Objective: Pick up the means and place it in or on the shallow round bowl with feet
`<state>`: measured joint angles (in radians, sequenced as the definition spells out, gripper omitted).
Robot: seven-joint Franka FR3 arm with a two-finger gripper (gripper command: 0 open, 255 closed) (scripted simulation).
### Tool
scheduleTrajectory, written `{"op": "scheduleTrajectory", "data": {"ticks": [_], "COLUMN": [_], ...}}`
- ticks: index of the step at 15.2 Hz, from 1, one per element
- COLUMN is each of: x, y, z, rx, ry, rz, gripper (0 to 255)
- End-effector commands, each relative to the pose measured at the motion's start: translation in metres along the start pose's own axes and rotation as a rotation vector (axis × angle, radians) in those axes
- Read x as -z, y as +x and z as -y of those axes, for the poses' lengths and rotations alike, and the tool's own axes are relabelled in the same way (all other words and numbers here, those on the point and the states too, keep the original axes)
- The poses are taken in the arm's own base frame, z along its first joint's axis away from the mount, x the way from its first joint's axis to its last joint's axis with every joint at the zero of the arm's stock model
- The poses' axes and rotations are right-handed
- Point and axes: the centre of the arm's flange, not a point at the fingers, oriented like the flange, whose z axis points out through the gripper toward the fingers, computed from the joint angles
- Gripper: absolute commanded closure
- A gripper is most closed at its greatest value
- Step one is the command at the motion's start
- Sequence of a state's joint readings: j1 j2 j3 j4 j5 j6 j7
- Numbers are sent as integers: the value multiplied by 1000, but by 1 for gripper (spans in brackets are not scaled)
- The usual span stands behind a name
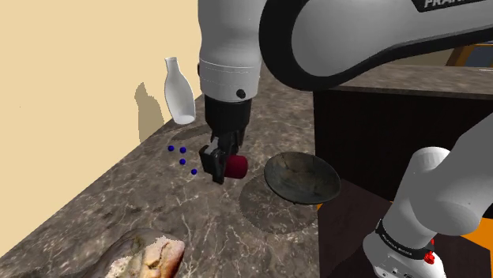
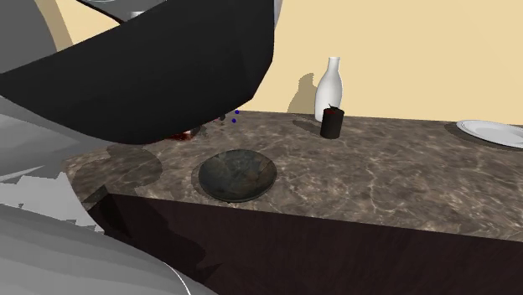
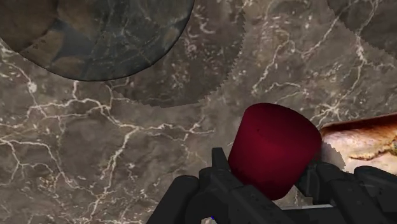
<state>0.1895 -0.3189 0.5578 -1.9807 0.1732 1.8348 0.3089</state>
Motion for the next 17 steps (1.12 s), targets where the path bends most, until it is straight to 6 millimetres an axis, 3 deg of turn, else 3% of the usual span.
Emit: {"op": "scheduleTrajectory", "data": {"ticks": [1,2,17], "x": [10,11,20], "y": [1,1,-172], "z": [1,1,-94], "rx": [0,0,0], "ry": [0,0,0], "rz": [0,0,0], "gripper": [255,255,255]}}
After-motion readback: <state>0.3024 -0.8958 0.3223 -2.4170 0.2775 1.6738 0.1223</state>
